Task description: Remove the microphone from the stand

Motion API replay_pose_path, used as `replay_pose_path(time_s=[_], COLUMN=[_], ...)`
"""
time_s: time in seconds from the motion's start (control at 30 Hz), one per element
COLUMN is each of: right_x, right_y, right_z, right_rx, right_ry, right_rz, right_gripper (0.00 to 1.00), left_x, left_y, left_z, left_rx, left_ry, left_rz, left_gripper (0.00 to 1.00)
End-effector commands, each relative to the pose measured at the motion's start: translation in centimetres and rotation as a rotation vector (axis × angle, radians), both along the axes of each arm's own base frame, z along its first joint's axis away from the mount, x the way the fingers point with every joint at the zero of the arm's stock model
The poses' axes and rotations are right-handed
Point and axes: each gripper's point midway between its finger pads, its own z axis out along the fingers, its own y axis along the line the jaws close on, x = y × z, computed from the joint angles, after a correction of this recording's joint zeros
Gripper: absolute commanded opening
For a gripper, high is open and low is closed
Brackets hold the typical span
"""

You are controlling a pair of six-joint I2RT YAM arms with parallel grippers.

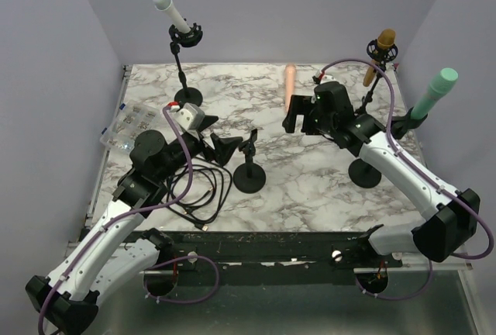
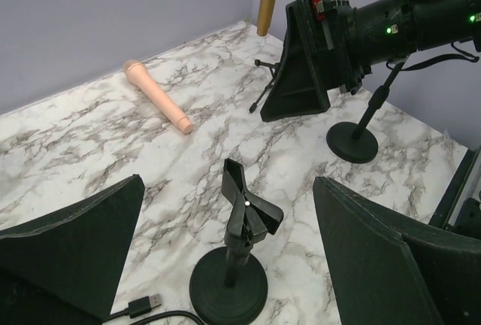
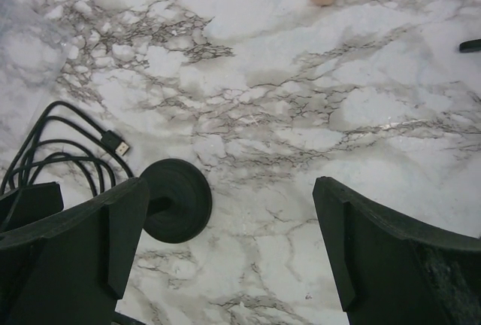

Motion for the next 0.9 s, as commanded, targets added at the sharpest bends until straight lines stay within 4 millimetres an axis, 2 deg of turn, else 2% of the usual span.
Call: replay_pose_path(time_s=[0.0, 0.17, 0.27, 0.33, 0.4, 0.6, 0.87], right_x=[1.2, 0.6, -0.9, -1.9, -2.8, -5.0, -8.7], right_y=[-2.4, -6.9, -9.5, -10.7, -11.8, -13.6, -17.5], right_z=[3.7, 10.6, 14.0, 15.5, 16.4, 16.4, 18.7], right_rx=[-0.084, -0.125, -0.126, -0.111, -0.099, -0.112, -0.078], right_ry=[-0.094, -0.271, -0.371, -0.414, -0.442, -0.453, -0.491], right_rz=[-0.095, -0.249, -0.323, -0.353, -0.383, -0.404, -0.516], right_gripper=[1.0, 1.0, 1.0, 1.0, 1.0, 1.0, 0.99], left_x=[0.1, -0.6, -0.6, -0.5, -0.8, -1.4, -1.4], left_y=[0.0, -0.2, -0.2, -0.1, -0.3, -0.9, -0.3], left_z=[0.9, 1.6, 1.5, 1.8, 1.8, 2.0, 2.5], left_rx=[0.007, -0.01, -0.009, -0.009, -0.017, -0.038, -0.035], left_ry=[-0.024, -0.03, -0.031, -0.03, -0.023, -0.007, -0.033], left_rz=[0.001, -0.025, -0.027, -0.018, -0.036, -0.083, -0.05], left_gripper=[0.99, 0.99, 0.99, 0.98, 0.99, 0.99, 0.99])
